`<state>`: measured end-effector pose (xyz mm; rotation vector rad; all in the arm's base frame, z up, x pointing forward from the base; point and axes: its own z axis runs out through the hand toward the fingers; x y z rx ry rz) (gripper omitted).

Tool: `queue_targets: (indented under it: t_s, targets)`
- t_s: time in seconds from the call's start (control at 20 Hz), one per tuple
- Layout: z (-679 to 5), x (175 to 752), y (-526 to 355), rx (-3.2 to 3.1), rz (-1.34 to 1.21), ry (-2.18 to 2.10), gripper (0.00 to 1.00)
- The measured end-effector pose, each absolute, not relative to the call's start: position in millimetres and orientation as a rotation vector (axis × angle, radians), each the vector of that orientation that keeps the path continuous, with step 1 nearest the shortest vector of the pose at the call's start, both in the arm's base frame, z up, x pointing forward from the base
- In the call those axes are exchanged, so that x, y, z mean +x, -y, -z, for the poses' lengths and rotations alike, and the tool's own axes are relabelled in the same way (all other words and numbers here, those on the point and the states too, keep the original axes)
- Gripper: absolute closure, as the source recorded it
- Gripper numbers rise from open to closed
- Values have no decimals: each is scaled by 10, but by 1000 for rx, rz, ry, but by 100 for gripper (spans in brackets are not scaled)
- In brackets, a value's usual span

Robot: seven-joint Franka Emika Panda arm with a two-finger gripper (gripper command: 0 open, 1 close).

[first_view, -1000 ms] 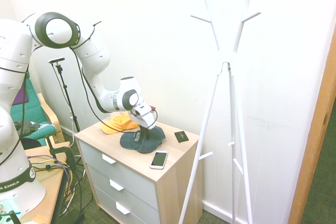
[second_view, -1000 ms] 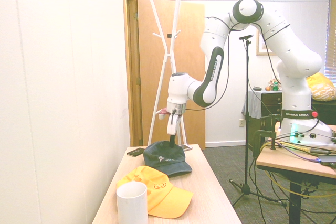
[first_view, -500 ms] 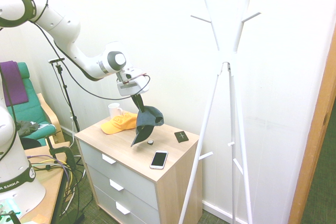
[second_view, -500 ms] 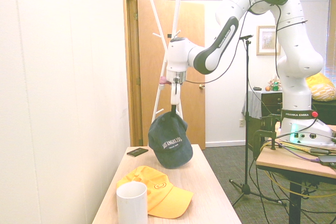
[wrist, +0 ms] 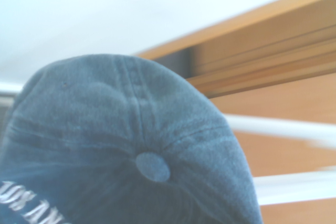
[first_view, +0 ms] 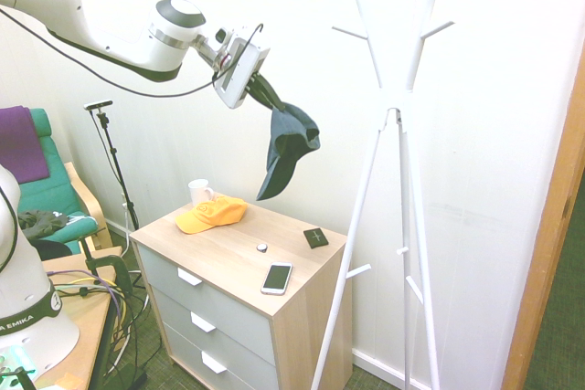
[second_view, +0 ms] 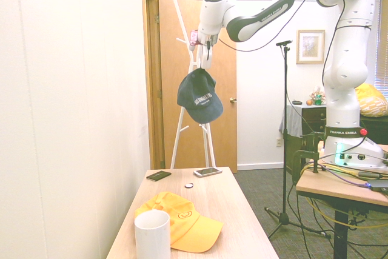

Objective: Hang the cap

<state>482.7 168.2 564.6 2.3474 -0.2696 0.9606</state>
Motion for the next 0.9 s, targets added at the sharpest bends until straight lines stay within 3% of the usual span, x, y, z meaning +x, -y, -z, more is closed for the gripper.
queue_targets:
  t_s: [0.5, 0.8, 0.85, 0.9]
  targets:
    - [-7374, 4892, -1125, 2126, -1154, 358, 100]
    - [-7576, 5004, -700, 2118, -1163, 434, 100]
    - [-7511, 5046, -632, 2123, -1144, 448, 0]
    - [-7420, 5082, -578, 2136, -1121, 463, 0]
